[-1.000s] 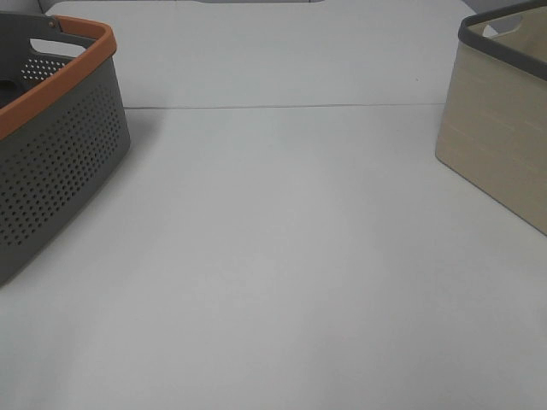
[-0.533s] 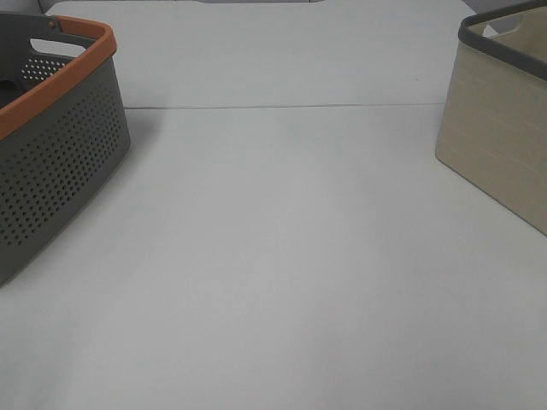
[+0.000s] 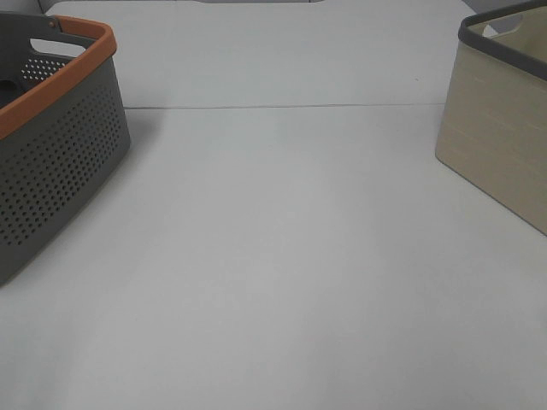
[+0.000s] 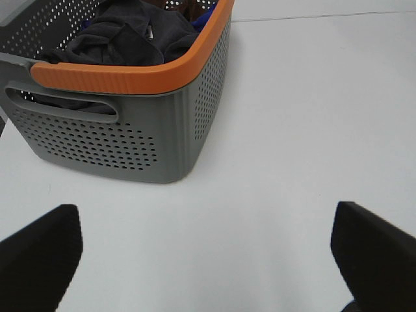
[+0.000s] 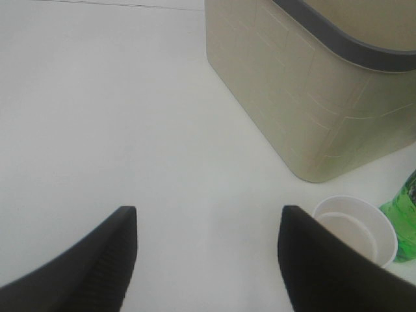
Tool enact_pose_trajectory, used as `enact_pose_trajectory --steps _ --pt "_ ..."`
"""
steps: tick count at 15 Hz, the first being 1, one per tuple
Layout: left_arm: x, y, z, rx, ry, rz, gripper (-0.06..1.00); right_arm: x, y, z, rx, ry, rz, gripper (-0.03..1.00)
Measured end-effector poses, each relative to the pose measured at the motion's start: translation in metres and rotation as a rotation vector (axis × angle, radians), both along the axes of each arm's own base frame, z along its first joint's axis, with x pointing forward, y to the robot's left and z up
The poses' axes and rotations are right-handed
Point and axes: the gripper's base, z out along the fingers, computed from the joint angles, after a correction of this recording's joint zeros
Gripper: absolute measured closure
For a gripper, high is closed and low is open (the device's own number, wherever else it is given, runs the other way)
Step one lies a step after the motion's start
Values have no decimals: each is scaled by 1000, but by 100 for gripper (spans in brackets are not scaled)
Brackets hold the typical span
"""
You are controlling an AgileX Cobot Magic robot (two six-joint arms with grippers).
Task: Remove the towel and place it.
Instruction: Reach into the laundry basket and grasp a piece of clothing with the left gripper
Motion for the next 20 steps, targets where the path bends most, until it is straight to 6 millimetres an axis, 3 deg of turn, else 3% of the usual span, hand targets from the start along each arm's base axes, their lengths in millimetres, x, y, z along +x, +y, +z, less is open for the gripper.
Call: enact_pose_trajectory --steps 16,18,20 --pt "0 0 0 -1 0 -1 -4 0 0 0 0 0 0 41" --pt "3 0 7 17 41 -12 -4 0 0 0 0 0 0 41" --pt "11 -1 31 57 111 -40 -4 0 0 0 0 0 0 41"
